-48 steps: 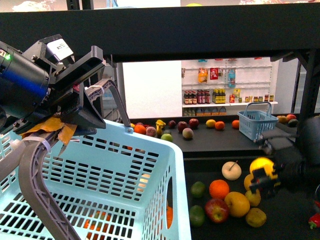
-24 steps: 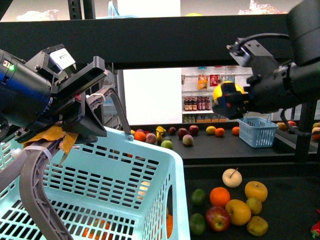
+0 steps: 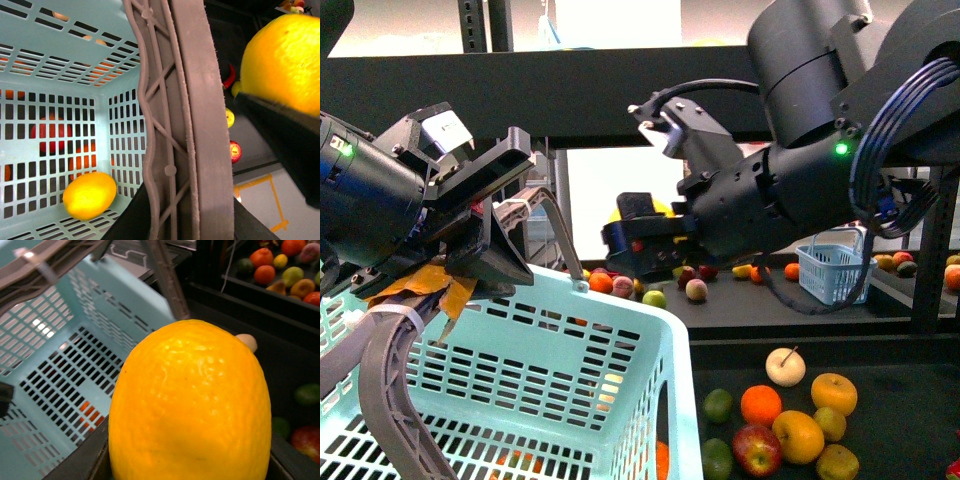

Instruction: Pick lemon from shelf

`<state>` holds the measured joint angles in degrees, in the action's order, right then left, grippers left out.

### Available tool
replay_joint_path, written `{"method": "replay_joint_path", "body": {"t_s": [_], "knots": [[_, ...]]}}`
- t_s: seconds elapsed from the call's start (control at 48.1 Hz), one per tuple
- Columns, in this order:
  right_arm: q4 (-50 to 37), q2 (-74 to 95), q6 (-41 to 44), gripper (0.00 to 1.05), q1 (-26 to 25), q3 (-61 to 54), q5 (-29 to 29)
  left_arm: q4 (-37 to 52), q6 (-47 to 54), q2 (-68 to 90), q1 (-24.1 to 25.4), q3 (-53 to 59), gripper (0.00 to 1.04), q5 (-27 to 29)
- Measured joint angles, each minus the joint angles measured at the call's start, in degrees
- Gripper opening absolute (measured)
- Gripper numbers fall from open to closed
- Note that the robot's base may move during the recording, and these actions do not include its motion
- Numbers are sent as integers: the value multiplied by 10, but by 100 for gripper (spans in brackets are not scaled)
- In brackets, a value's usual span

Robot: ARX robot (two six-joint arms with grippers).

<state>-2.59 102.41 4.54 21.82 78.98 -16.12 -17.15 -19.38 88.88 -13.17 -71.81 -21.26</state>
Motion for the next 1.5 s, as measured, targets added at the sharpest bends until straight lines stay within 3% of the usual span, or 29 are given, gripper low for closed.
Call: {"method": "replay_joint_path", "body": {"t_s": [0.25, 0.645, 0.707, 0.728, 0.749, 0.79, 0.832, 1.019, 1.165, 1.352, 1.498], "knots": [[7, 24, -2, 54, 41, -1, 3, 0, 0, 0, 0, 0, 17, 0], [20, 67, 9, 55, 56, -1, 23, 0, 0, 0, 0, 0, 17, 0], [15, 67, 10, 67, 57, -1, 16, 0, 0, 0, 0, 0, 17, 0], [15, 67, 9, 88, 56, -1, 15, 0, 0, 0, 0, 0, 17, 0], [15, 67, 9, 93, 53, -1, 15, 0, 0, 0, 0, 0, 17, 0], [15, 67, 8, 99, 48, -1, 14, 0, 0, 0, 0, 0, 17, -1], [15, 66, 8, 98, 43, -1, 14, 0, 0, 0, 0, 0, 17, 0], [6, 40, 5, 97, 6, -2, 34, 0, 1, 0, 0, 1, 17, 2], [-71, -23, -10, 97, -60, -24, 110, 0, 0, 0, 0, 1, 17, 1], [-167, -156, -29, 97, -151, -137, 160, 0, 0, 0, 0, 1, 17, 0], [-221, -257, -35, 97, -174, -253, 180, 0, 0, 0, -1, 1, 17, 0]]}}
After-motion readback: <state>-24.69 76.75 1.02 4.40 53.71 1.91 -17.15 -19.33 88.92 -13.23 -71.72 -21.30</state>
